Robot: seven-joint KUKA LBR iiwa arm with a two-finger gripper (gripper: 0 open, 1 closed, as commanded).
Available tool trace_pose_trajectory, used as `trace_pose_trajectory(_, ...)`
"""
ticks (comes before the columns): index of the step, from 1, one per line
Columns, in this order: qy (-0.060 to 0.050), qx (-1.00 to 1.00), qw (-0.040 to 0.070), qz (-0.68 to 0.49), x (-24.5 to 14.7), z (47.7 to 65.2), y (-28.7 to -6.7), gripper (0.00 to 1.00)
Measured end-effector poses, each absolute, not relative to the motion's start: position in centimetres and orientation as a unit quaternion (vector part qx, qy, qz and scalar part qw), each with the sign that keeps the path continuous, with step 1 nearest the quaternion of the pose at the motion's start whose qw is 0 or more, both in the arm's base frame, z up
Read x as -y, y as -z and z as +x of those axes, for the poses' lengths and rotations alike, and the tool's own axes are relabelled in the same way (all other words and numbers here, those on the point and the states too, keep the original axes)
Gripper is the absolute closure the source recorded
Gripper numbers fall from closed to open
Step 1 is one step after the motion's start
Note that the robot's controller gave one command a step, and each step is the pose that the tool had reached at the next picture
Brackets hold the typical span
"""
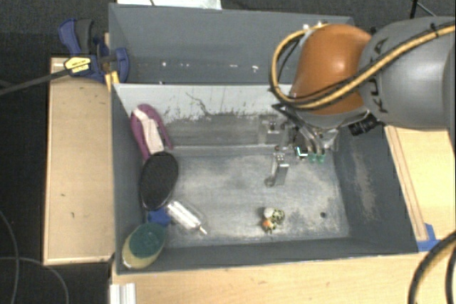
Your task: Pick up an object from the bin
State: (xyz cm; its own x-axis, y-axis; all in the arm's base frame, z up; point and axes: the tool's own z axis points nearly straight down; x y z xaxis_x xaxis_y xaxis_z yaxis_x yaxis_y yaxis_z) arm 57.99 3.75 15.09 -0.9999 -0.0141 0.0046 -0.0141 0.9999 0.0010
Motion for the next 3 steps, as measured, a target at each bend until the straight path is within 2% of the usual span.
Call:
trace_pose_trajectory(1,0.0,0.998,0.002,0.055,-3.2,52.2,-10.3,0.0)
trace_pose_trajectory(2,0.001,0.993,-0.005,0.117,-1.9,48.7,-7.2,0.0)
trace_pose_trajectory(3,0.002,0.993,-0.003,0.117,-2.1,48.7,-7.2,1.0)
